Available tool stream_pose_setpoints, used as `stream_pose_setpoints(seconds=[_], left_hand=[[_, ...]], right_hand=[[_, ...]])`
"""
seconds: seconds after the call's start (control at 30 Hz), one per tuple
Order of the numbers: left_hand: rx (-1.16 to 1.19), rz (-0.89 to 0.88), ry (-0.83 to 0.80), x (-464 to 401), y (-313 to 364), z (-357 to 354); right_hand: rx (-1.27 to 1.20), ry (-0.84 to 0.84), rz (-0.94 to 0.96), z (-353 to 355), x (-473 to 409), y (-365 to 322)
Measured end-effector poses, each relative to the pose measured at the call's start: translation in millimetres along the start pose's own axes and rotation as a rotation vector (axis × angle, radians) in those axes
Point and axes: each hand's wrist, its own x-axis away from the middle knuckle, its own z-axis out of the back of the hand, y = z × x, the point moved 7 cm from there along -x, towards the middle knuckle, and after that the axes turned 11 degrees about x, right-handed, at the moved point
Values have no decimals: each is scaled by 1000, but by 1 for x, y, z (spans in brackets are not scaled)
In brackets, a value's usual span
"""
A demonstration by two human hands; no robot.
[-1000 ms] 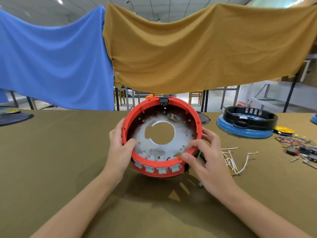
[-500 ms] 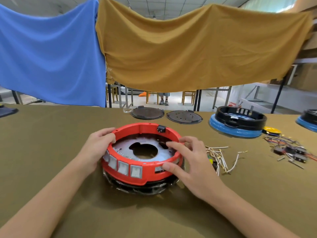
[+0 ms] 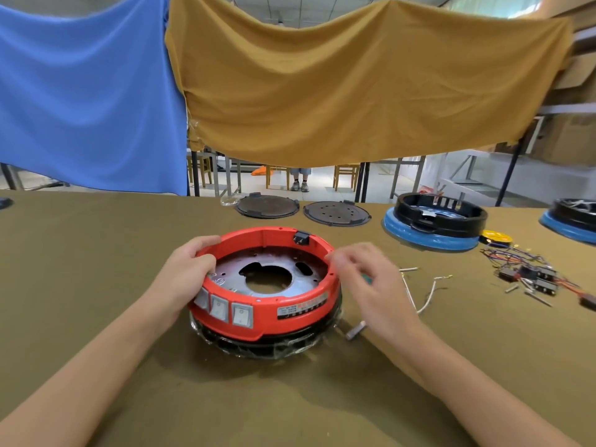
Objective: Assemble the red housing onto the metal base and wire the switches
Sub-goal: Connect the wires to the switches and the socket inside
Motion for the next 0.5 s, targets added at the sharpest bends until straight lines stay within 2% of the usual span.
stream_pose_setpoints(seconds=[0.07, 0.1, 0.2, 0.27, 0.4, 0.5], left_hand=[[21, -16, 58, 1, 1, 2], [38, -20, 86, 2, 1, 2], [60, -42, 142, 8, -1, -1], [47, -63, 153, 9, -2, -4], [29, -95, 133, 10, -2, -7], [5, -105, 107, 9, -3, -9]], right_hand=[[71, 148, -165, 24, -11, 25], [154, 161, -249, 34, -15, 39], [393, -28, -475, 40, -18, 82], [489, -155, -541, 38, -17, 95], [757, -133, -574, 58, -21, 106], [904, -296, -663, 61, -12, 116]])
